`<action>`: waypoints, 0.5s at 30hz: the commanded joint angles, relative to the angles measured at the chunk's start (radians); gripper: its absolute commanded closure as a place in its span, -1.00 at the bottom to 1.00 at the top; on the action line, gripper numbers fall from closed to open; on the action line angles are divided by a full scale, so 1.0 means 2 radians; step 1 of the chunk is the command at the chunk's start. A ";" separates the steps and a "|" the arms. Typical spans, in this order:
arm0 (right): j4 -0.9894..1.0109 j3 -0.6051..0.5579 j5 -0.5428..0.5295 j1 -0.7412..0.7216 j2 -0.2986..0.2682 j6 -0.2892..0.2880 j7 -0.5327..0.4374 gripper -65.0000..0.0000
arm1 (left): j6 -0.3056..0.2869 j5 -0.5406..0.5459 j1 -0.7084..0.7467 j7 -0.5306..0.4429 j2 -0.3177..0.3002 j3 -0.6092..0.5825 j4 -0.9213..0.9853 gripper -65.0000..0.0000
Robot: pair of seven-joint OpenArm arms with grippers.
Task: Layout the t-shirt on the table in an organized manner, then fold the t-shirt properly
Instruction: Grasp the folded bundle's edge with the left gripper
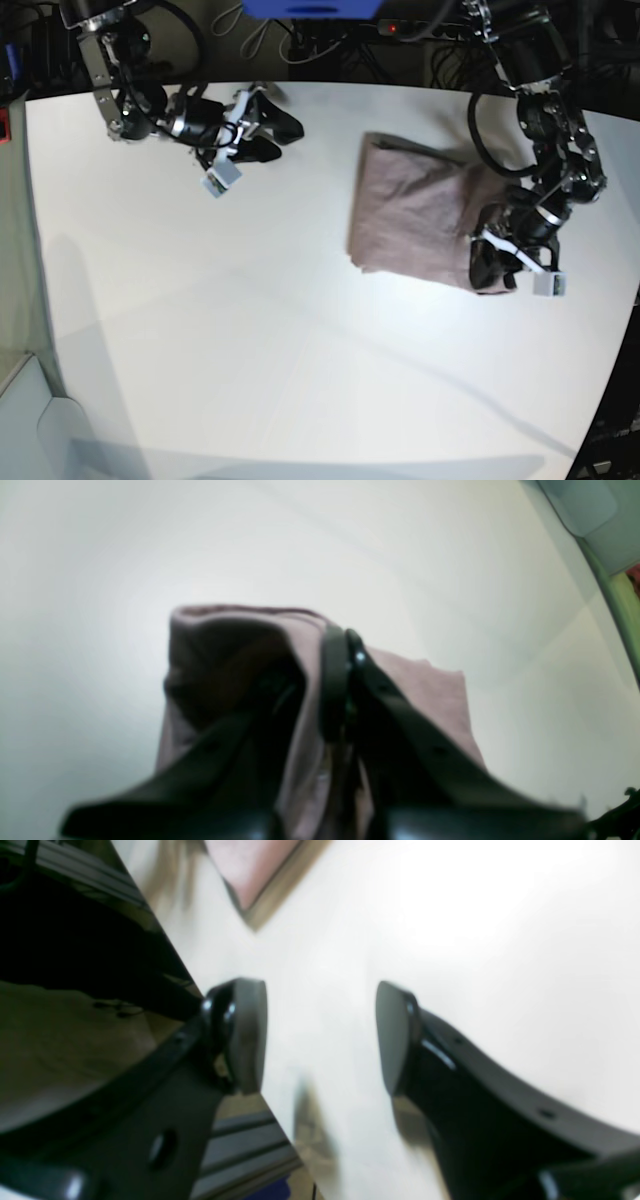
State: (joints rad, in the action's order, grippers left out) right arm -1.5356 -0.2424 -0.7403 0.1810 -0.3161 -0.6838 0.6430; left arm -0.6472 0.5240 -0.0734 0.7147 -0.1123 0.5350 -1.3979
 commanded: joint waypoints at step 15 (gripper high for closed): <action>-0.005 0.001 -0.010 -0.048 0.010 -0.007 0.013 -0.06 | -0.002 0.006 -0.082 -0.016 -0.012 -0.012 0.048 0.98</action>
State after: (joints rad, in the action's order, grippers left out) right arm -1.5299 -0.2447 -0.7387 0.0940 -0.2897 -0.6838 0.6868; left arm -0.6476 0.5179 -0.2173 0.7055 -0.1230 0.5087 -1.2823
